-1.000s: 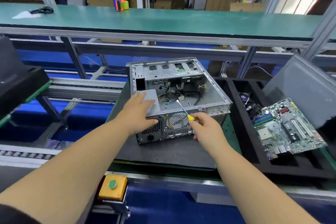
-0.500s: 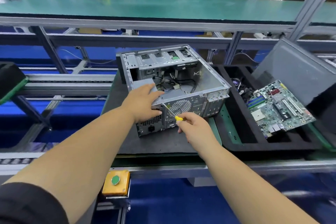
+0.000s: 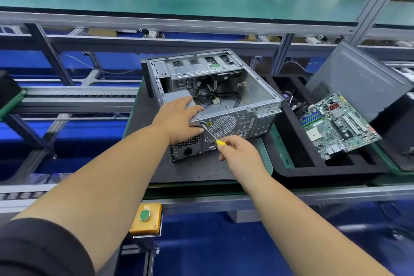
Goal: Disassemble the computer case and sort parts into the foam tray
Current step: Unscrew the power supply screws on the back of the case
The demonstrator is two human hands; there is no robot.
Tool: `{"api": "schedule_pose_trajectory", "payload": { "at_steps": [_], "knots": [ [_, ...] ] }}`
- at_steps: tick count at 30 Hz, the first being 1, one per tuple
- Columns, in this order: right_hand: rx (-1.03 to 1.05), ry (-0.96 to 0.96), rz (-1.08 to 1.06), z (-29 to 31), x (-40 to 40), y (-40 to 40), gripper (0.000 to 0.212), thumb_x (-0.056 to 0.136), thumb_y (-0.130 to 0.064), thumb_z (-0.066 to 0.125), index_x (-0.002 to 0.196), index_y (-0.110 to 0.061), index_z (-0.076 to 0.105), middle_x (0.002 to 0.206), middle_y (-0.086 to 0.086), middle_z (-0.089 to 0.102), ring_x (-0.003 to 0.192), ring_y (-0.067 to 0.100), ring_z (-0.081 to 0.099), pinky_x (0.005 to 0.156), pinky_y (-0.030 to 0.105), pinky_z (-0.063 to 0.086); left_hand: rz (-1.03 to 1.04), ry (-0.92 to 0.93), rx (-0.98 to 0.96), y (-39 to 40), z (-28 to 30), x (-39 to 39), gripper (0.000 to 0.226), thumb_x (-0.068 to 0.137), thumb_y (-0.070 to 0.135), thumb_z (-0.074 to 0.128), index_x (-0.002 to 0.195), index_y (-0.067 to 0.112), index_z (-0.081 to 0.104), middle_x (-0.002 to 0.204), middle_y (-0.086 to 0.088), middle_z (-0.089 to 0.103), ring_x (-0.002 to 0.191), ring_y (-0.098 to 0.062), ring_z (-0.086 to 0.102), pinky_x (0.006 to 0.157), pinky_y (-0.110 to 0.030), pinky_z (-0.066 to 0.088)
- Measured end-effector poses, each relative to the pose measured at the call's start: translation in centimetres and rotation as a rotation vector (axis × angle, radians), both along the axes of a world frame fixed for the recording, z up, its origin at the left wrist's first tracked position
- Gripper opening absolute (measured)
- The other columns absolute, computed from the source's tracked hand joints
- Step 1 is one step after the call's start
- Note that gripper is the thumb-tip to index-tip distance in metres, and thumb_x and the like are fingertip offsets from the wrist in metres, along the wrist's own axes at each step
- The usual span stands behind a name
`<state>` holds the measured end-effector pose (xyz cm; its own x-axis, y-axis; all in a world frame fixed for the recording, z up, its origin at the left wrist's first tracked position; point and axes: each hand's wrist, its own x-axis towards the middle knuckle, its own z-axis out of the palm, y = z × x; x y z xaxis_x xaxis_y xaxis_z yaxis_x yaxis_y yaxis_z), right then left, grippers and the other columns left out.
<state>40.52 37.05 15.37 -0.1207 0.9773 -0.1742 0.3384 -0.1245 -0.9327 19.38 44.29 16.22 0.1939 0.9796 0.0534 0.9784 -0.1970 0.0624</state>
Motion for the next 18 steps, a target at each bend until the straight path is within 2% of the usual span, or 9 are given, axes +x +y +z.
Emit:
{"api": "schedule_pose_trajectory", "payload": {
  "at_steps": [9, 14, 16, 18],
  "knots": [
    [-0.044, 0.025, -0.017, -0.29, -0.26, 0.13, 0.011, 0.096, -0.028, 0.056, 0.092, -0.030, 0.066, 0.066, -0.009, 0.064, 0.041, 0.001, 0.040, 0.045, 0.023, 0.037, 0.014, -0.011, -0.004, -0.09, 0.16, 0.23, 0.062, 0.087, 0.067, 0.046, 0.143, 0.045, 0.033, 0.162, -0.003, 0.016, 0.147, -0.025, 0.018, 0.116, -0.043, 0.018],
    [-0.081, 0.063, -0.043, -0.27, -0.34, 0.22, 0.013, 0.096, -0.026, 0.056, 0.090, -0.023, 0.068, 0.066, -0.005, 0.063, 0.043, 0.008, 0.039, 0.050, 0.028, 0.036, 0.018, -0.024, -0.006, -0.08, 0.12, 0.21, 0.056, 0.089, 0.065, 0.045, 0.141, 0.046, 0.036, 0.162, -0.002, 0.016, 0.147, -0.025, 0.018, 0.116, -0.043, 0.018],
    [-0.151, 0.133, -0.067, -0.10, -0.64, 0.33, 0.013, 0.096, -0.023, 0.056, 0.093, -0.018, 0.068, 0.067, -0.001, 0.061, 0.043, 0.010, 0.037, 0.049, 0.028, 0.034, 0.018, -0.019, -0.009, -0.04, 0.10, 0.21, 0.055, 0.089, 0.065, 0.045, 0.140, 0.046, 0.036, 0.161, -0.002, 0.017, 0.146, -0.025, 0.019, 0.116, -0.043, 0.017],
    [-0.319, 0.301, -0.097, 0.24, -0.99, 0.44, 0.016, 0.096, -0.022, 0.054, 0.096, -0.013, 0.068, 0.063, 0.001, 0.057, 0.042, 0.011, 0.033, 0.045, 0.024, 0.028, 0.019, -0.016, -0.011, 0.02, 0.10, 0.19, 0.055, 0.089, 0.065, 0.045, 0.140, 0.046, 0.036, 0.161, -0.002, 0.017, 0.146, -0.024, 0.019, 0.116, -0.042, 0.017]
  ]
}}
